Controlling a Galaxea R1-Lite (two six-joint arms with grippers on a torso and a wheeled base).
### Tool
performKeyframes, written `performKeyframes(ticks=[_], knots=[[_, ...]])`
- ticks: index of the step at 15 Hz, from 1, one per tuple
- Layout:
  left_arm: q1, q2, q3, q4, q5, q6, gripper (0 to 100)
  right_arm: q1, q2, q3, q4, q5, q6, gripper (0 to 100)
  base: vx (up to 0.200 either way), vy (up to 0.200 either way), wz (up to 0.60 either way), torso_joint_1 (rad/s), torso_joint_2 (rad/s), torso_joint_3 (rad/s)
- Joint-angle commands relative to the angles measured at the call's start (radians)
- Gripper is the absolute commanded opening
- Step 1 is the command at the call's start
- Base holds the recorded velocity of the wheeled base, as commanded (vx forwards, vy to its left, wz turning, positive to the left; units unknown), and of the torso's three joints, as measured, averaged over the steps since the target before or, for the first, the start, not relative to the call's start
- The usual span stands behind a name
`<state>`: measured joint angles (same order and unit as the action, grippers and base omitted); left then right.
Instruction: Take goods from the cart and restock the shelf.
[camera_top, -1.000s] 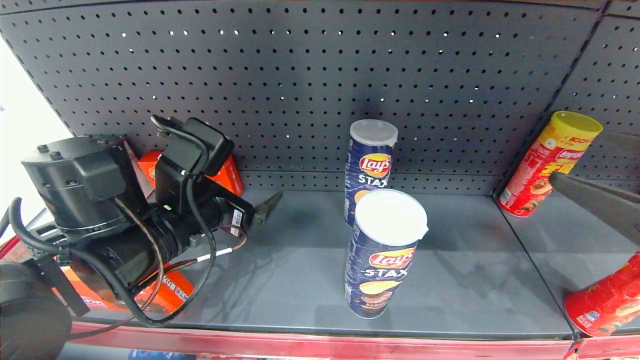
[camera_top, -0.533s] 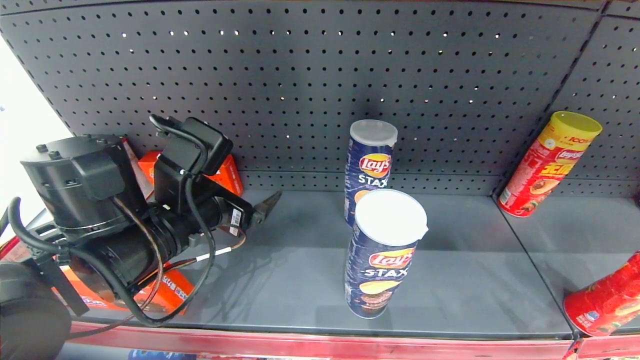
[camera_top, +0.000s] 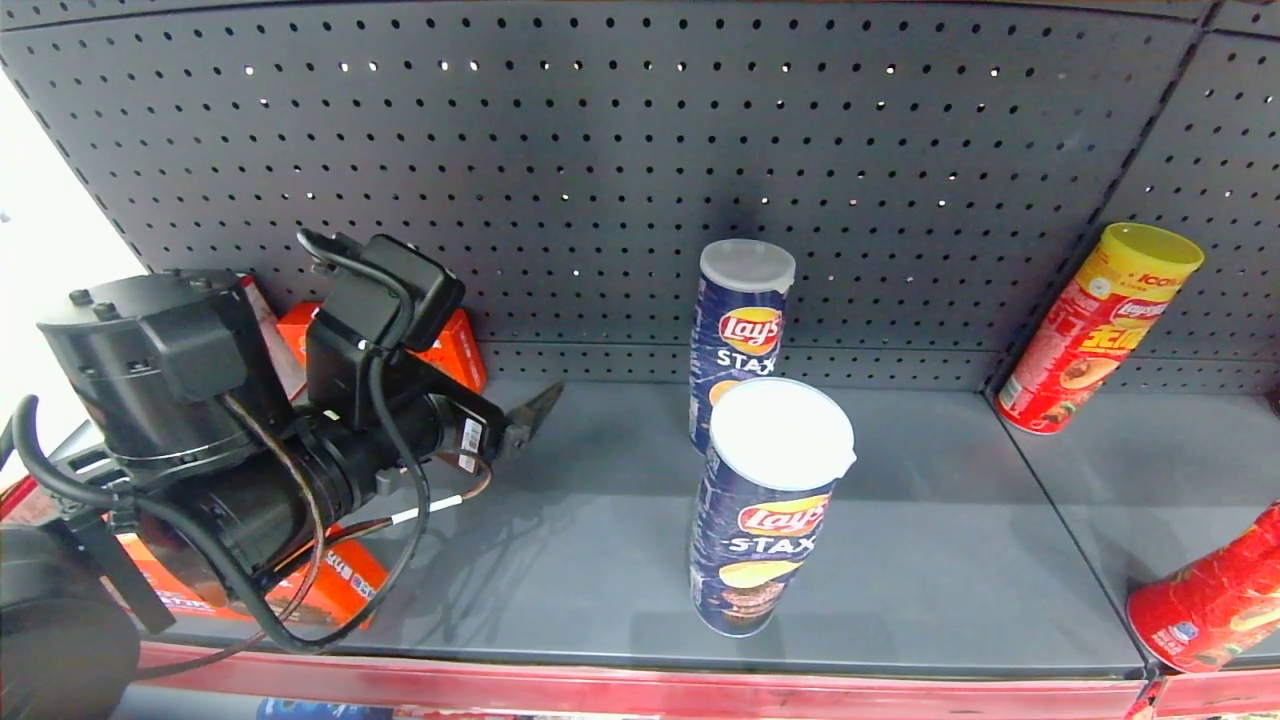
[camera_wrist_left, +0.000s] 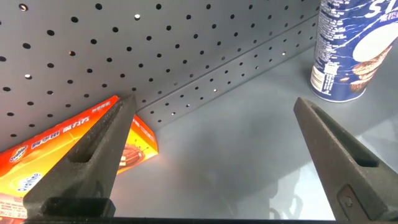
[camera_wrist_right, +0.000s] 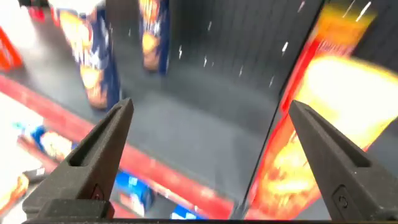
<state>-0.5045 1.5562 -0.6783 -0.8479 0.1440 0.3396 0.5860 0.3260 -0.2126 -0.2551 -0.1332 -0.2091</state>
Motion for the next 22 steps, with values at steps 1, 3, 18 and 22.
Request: performKeyframes(ticks=[1,3,18,22], knots=[[0.001,-0.001,0.000,0.000,0.000,-0.001,100,0.003,-0.048,0.081,0.000,0.001,0.001,100,0.000,0.000,0.00,0.000,0.00,0.000],[0.003,-0.001,-0.001,0.000,0.000,0.001,100,0.000,-0.045,0.165,0.000,0.001,0.011,100,0.000,0.000,0.00,0.000,0.00,0.000],[-0.006,-0.002,-0.012,0.000,0.000,0.003,100,-0.454,-0.128,0.193,0.234,-0.045,0.074,100,0.000,0.000,0.00,0.000,0.00,0.000],[-0.020,0.002,-0.021,0.000,0.000,0.004,100,-0.641,-0.249,0.199,0.234,-0.063,0.223,100,0.000,0.000,0.00,0.000,0.00,0.000]])
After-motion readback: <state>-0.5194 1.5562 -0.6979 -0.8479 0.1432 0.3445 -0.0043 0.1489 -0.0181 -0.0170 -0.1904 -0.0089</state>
